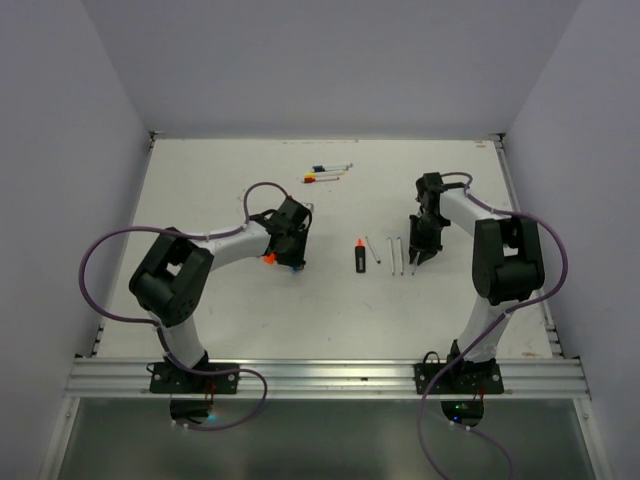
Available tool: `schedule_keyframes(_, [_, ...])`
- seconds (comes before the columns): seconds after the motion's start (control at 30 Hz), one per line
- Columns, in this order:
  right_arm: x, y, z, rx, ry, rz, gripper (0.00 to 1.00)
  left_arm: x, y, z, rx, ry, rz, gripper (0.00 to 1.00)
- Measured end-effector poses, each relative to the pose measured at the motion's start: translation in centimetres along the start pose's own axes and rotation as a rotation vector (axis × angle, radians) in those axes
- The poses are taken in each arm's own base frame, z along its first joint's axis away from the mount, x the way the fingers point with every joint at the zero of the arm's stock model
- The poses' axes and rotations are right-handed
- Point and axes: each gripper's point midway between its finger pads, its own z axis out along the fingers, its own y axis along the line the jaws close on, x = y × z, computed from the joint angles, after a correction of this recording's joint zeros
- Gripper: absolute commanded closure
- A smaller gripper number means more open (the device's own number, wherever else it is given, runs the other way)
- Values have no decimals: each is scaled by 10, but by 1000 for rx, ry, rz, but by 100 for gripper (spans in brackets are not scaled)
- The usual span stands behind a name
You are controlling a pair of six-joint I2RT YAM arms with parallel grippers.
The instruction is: Open the pen caps
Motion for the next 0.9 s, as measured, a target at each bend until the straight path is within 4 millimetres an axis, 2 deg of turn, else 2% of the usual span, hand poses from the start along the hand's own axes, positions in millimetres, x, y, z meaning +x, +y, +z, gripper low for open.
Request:
schedule_keyframes(0.47, [-2,6,-3,-33,-3,-9,65,6,15,-7,-70,18,14,65])
schedule_keyframes(0.57, [-6,10,-11,-52,-27,-11,65,11,20,-10,-98,33,18,58])
schedule_keyframes(0.67, [-13,16,-27,-86,-75,-14,65,11,24,-14,-120,47,24,55])
schedule_keyframes(0.77, [-21,22,-45,-119,-128,-19,64,0,21,-20,-129,30,27,54])
schedule_keyframes(0.9, [-23,29,-64,-163,-171,-16,64,-34,11,-35,-126,-47,36,51])
